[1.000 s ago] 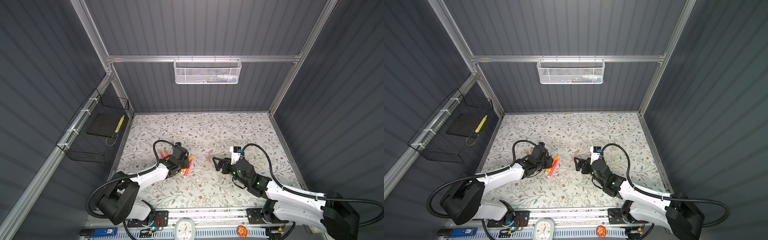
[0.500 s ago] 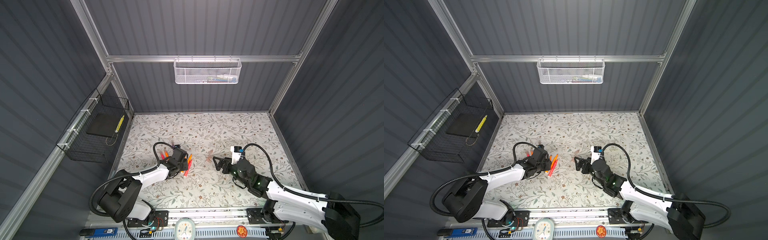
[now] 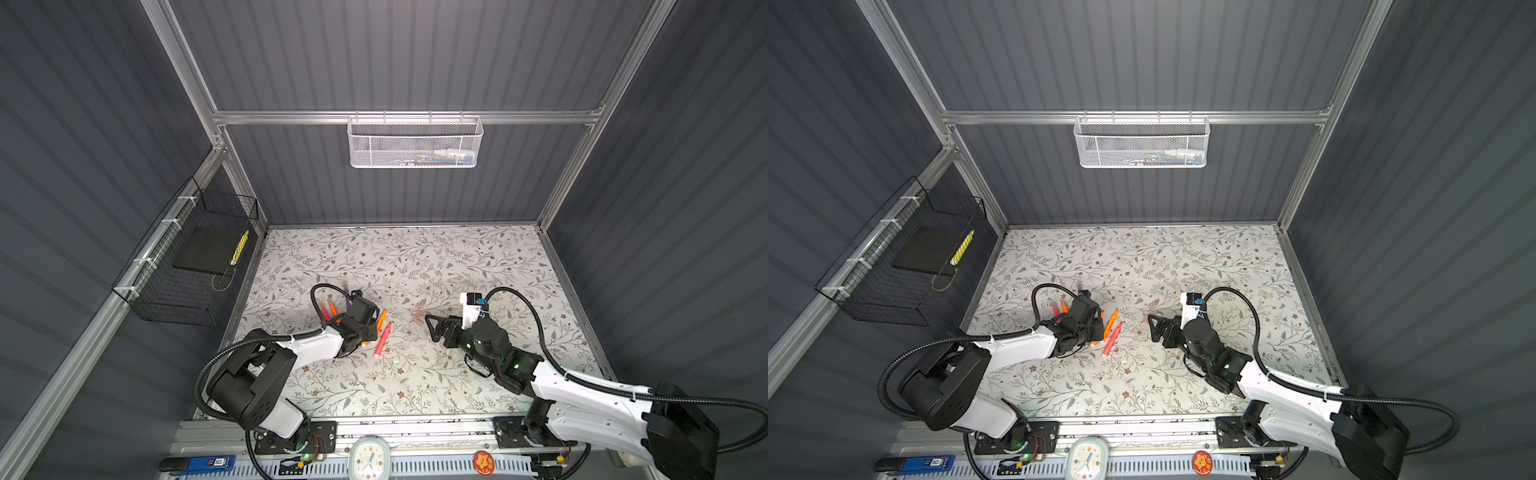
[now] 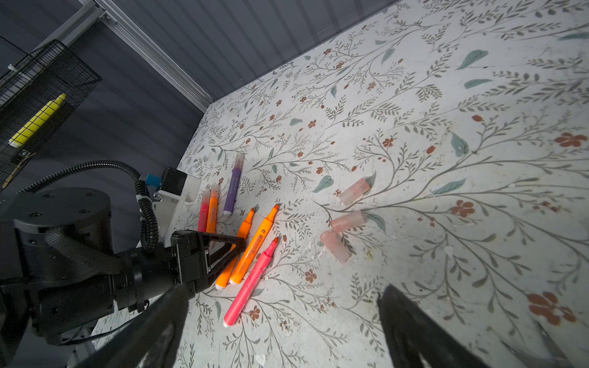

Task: Insert pens into pen caps
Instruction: Pick up a pen from the center of the table.

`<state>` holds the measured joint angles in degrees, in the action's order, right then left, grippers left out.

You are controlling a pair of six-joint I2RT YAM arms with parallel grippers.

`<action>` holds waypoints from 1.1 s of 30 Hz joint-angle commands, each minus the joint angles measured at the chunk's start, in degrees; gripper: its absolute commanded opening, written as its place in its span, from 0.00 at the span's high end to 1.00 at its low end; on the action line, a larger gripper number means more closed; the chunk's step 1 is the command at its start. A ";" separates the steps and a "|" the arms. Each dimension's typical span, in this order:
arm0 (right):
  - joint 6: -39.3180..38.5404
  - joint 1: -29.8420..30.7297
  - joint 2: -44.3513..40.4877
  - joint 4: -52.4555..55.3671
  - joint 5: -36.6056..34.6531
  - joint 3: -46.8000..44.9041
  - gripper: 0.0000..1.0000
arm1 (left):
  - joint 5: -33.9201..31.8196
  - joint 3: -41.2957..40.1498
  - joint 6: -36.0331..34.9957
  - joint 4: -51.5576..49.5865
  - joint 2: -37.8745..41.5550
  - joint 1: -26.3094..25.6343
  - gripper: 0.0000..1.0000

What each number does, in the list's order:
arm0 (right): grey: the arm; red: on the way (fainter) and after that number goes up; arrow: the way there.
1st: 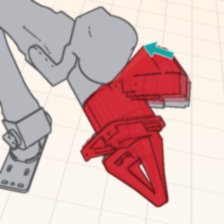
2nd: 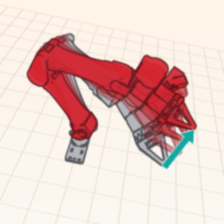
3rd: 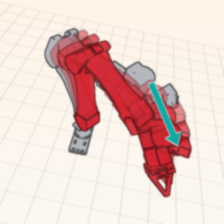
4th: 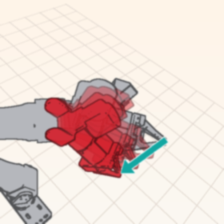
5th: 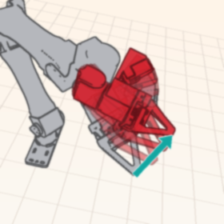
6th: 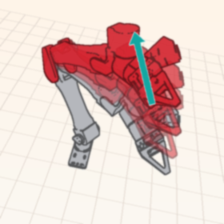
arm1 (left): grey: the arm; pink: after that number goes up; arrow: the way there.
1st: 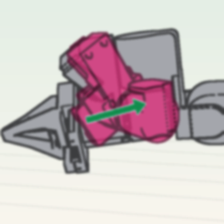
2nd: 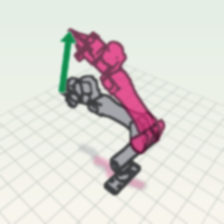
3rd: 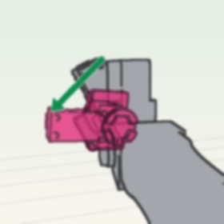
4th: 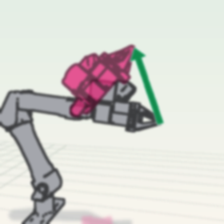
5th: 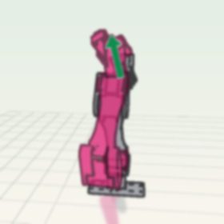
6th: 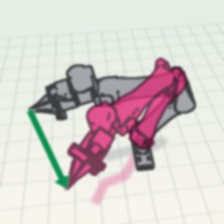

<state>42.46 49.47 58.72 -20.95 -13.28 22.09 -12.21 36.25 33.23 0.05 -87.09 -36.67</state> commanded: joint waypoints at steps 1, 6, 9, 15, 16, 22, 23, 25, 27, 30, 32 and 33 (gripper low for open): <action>0.61 -0.25 0.26 -0.22 0.02 0.46 0.05 | 0.00 -1.53 -0.30 -3.76 -0.39 0.10 0.73; 0.51 -0.25 0.10 -0.16 -0.08 0.69 0.05 | -0.79 -1.79 -0.58 -4.13 0.11 0.10 0.88; 1.36 -0.25 -0.26 -2.43 -0.13 -0.52 0.06 | -0.12 -1.42 -1.18 -3.92 0.29 0.10 0.90; 2.43 -0.25 -1.84 -3.68 -0.54 -1.37 0.07 | 1.61 -0.22 -3.29 -3.25 4.51 0.10 0.93; 2.65 -0.25 -2.07 -4.84 -0.49 -1.87 0.07 | 2.04 0.04 -3.78 -3.07 5.54 0.10 0.94; 4.31 -0.17 -2.57 -9.79 0.80 -3.01 0.07 | 6.67 0.63 -6.79 -1.58 12.45 0.13 0.98; 4.34 -0.08 -2.32 -10.71 1.15 -3.01 0.07 | 7.27 0.34 -7.08 -1.05 13.47 0.12 0.98; 4.47 0.08 -1.15 -13.53 2.10 -3.10 0.07 | 8.00 -0.53 -7.95 0.11 15.89 0.11 0.98; 4.78 0.44 0.91 -17.16 3.44 -2.89 0.08 | 10.12 -1.62 -8.82 1.73 18.25 0.10 0.98; 5.98 1.13 4.72 -20.70 5.97 -1.04 0.08 | 14.98 -2.76 -10.01 4.08 21.07 0.10 0.98; 6.48 1.88 8.46 -22.00 7.87 1.02 0.08 | 18.48 -3.80 -10.84 6.14 22.76 0.13 0.99; 6.58 2.32 10.38 -22.96 8.80 2.19 0.09 | 19.68 -4.46 -11.18 7.17 23.52 0.06 0.99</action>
<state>47.90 50.76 65.82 -38.70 -8.08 21.08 1.17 33.39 24.93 3.73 -65.36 -36.67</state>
